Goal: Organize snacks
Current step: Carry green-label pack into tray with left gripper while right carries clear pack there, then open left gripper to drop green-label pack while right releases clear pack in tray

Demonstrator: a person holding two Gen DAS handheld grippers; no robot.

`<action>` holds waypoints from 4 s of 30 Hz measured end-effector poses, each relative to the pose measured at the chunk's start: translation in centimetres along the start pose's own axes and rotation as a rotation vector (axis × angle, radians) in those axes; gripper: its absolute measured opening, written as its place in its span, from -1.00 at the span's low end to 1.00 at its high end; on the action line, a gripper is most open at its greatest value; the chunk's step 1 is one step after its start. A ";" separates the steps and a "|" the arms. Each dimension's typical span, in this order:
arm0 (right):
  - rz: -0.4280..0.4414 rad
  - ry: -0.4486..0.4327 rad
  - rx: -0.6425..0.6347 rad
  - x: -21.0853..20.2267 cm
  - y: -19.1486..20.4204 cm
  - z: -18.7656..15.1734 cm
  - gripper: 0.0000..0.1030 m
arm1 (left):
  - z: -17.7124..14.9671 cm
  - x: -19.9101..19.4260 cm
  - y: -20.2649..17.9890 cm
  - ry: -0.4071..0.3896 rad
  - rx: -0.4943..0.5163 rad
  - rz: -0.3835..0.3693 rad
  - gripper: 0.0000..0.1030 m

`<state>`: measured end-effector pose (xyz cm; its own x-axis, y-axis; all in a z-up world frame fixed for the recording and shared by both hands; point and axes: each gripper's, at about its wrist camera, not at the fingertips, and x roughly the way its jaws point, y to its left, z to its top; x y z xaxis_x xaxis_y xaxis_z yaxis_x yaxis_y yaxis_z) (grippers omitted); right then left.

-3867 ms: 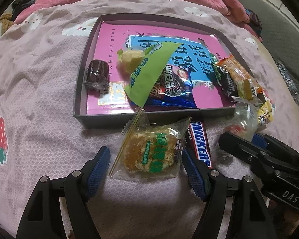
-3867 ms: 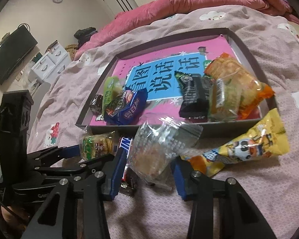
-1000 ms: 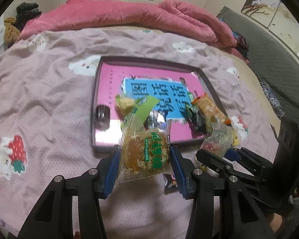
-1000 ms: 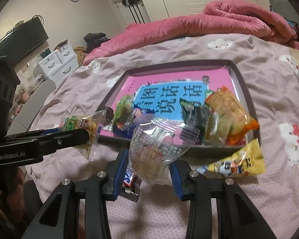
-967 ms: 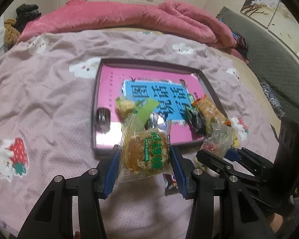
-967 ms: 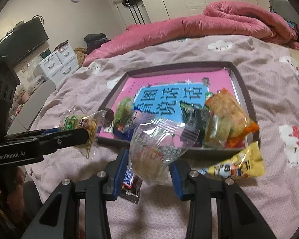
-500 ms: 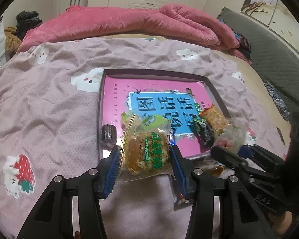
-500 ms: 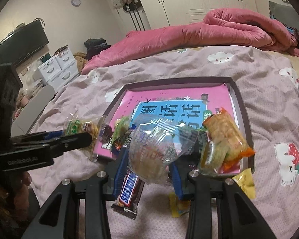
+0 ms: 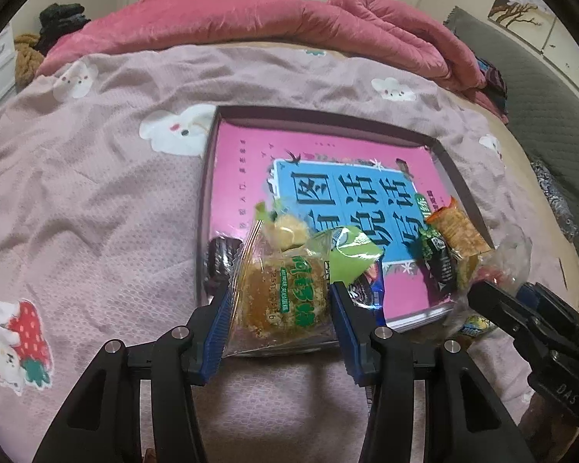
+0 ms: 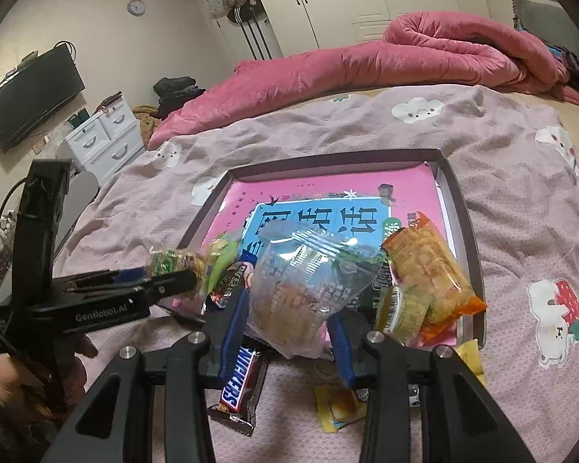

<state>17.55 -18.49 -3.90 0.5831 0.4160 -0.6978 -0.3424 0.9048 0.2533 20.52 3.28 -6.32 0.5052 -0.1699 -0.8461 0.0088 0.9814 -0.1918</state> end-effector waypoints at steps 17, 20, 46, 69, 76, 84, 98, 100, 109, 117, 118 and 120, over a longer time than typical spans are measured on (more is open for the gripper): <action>-0.001 0.081 -0.035 4.7 1.8 1.4 -0.21 | -0.4 0.9 -0.1 0.014 -0.017 -0.028 0.01; -0.010 0.098 -0.050 5.4 2.1 1.3 -0.21 | -0.4 0.9 0.0 0.016 -0.021 -0.029 0.02; -0.056 0.139 -0.026 5.6 1.3 0.4 -0.21 | -0.5 1.1 0.1 0.017 -0.027 -0.022 0.05; -0.058 0.123 0.016 3.9 0.7 -0.2 -0.20 | -0.5 0.9 0.3 0.018 -0.043 -0.031 0.08; -0.041 0.116 0.033 3.2 0.6 -0.1 -0.20 | -0.4 0.7 0.3 0.012 -0.047 -0.030 0.14; -0.036 0.106 0.043 2.5 0.3 -0.1 -0.20 | -0.2 0.3 0.4 0.003 -0.047 -0.039 0.20; -0.023 0.096 0.088 1.7 -0.9 -0.2 -0.19 | -0.3 -0.9 1.5 -0.027 -0.042 -0.029 0.23; -0.023 0.092 0.092 1.5 -0.9 -0.2 -0.19 | -0.5 -1.1 1.7 -0.027 -0.051 -0.034 0.23; -0.021 0.067 0.108 0.1 -1.3 -0.2 -0.01 | -0.2 -2.6 0.9 -0.058 -0.040 -0.054 0.32; -0.033 0.040 0.129 -1.2 -2.0 -0.2 0.06 | -0.4 -3.9 -0.5 -0.072 -0.017 -0.067 0.32; -0.034 0.036 0.132 -1.4 -2.1 -0.2 0.08 | -0.6 -4.0 -0.7 -0.072 -0.013 -0.066 0.32; -0.039 0.030 0.141 -1.9 -2.4 -0.3 0.09 | -0.8 -4.2 -0.9 -0.070 -0.009 -0.069 0.32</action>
<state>17.04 -21.45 -3.41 0.5710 0.3793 -0.7281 -0.2116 0.9249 0.3159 17.67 3.04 -3.06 0.5630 -0.2296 -0.7939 0.0375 0.9667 -0.2530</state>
